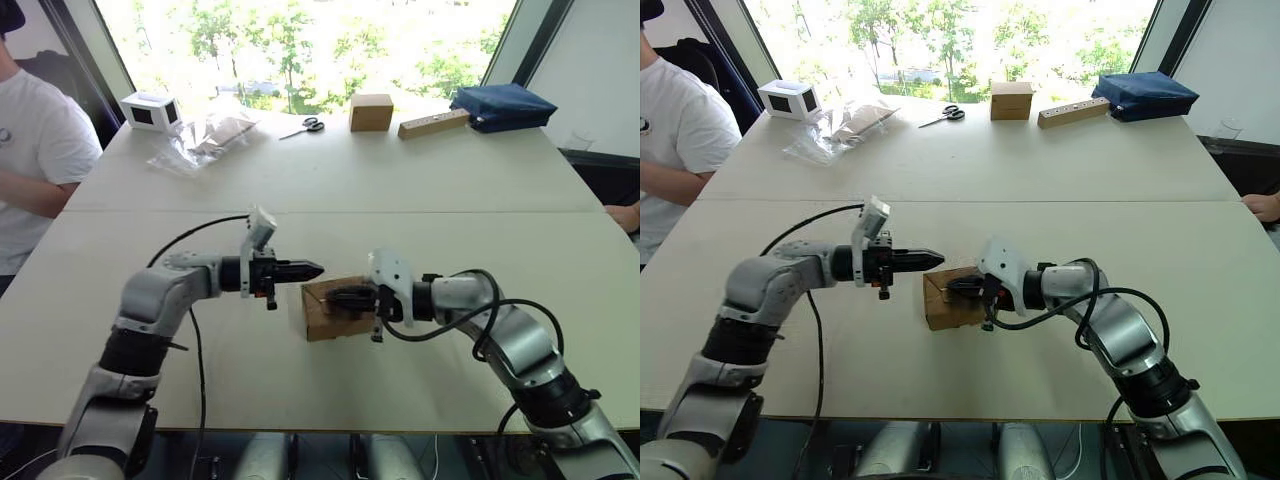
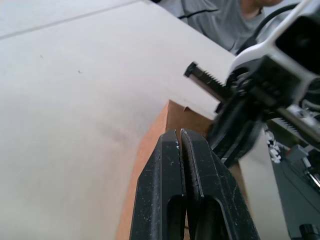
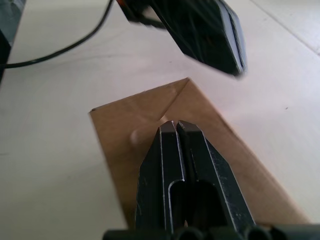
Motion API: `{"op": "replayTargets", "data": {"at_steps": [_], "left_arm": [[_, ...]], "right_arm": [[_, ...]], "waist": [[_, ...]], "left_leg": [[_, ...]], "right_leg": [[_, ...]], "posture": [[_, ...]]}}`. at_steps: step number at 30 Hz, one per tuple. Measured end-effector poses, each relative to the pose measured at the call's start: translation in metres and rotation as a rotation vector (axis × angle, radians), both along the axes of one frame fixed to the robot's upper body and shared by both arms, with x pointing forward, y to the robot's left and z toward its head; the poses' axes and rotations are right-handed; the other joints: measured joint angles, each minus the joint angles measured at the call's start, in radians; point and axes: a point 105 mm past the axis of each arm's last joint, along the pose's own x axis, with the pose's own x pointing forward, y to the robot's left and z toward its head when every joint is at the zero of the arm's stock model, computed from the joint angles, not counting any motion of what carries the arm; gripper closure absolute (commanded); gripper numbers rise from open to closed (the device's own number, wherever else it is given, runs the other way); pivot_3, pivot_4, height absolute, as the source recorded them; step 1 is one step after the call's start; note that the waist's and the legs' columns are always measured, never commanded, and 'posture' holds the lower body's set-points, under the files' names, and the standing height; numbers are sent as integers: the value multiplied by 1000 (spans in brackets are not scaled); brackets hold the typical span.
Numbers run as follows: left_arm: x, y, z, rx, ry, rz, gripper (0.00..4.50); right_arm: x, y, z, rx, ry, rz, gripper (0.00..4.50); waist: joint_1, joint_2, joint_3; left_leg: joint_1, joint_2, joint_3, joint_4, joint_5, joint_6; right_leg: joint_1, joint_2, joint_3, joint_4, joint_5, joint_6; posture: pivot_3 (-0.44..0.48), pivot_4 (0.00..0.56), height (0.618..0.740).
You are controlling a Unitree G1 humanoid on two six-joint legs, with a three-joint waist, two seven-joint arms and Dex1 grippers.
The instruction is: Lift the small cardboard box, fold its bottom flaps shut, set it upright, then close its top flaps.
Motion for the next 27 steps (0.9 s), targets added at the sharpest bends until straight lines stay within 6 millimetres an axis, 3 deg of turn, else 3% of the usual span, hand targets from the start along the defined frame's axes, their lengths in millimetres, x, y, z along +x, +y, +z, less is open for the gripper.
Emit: {"op": "replayTargets", "data": {"at_steps": [12, 27], "left_arm": [[5, -13, -6, 16, -62, -33, 4400], [0, -14, -2, 15, -61, -52, 4400]], "right_arm": [[-13, -10, 2, -43, 36, -1, 4500], [1, -6, 2, -31, 10, -27, 4500]], "waist": [[1, 0, 0], [0, 0, 0]], "left_leg": [[0, 0, 0, 0, 0, 0], [0, 0, 0, 0, 0, 0]], "right_leg": [[0, 0, 0, 0, 0, 0], [0, 0, 0, 0, 0, 0]], "posture": [[0, 150, 740], [0, 150, 740]]}}
